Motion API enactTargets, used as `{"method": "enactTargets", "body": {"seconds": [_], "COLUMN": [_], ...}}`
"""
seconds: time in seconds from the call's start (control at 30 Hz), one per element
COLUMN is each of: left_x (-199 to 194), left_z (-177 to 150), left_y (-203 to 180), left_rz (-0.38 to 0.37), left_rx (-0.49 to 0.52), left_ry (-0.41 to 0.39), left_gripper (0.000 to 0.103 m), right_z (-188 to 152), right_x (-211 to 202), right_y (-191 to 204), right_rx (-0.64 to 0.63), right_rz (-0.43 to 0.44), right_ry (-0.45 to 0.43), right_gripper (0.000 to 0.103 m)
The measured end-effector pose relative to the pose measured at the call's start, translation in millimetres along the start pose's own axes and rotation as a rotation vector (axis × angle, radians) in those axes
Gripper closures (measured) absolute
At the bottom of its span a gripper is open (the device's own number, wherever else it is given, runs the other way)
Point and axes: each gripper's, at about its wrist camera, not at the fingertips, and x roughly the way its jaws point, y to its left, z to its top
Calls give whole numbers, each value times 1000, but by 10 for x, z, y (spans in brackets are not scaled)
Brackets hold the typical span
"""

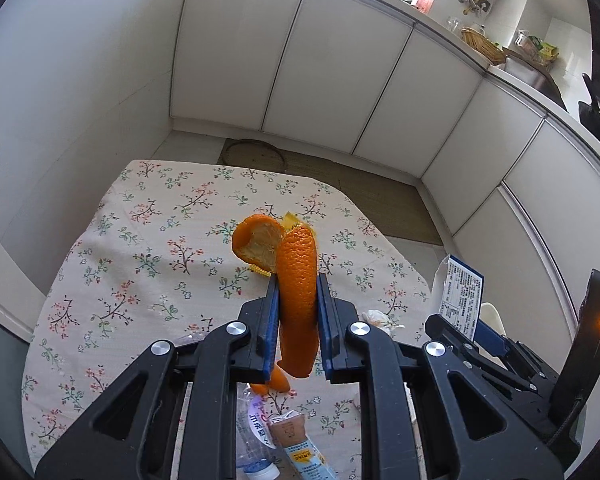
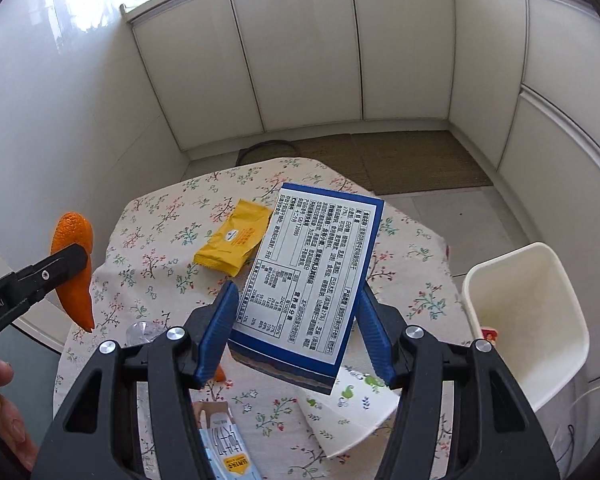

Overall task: Collect trash
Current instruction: 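Carry the white-blue carton over the white bin and open the right gripper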

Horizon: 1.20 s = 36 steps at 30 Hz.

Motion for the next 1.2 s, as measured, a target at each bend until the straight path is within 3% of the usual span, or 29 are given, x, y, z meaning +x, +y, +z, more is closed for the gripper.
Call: {"method": "enactTargets", "body": {"seconds": [0.3,0.77,0.93,1.2], "left_x": [140,353,430,588], "left_z": [-70,-234,-306,-444], "left_y": [-345,-1067,-1344,-1846], "left_rz": [-41,-120,-142,-204], "left_rx": [33,103,133,167], "left_ry": [14,40,49,71], "left_gripper": [87,87,87,87], "right_z": [28,9,-13,-101], "right_x": [-169,-427,-563,-794], "right_y": [-426,-1381,-1670,-2174], "right_rx": [25,120,166,231], "right_rz": [-67,-250,-302,-368], "right_ry": [-24,-36,-51,-69], "right_gripper": [45,43,27,18]}}
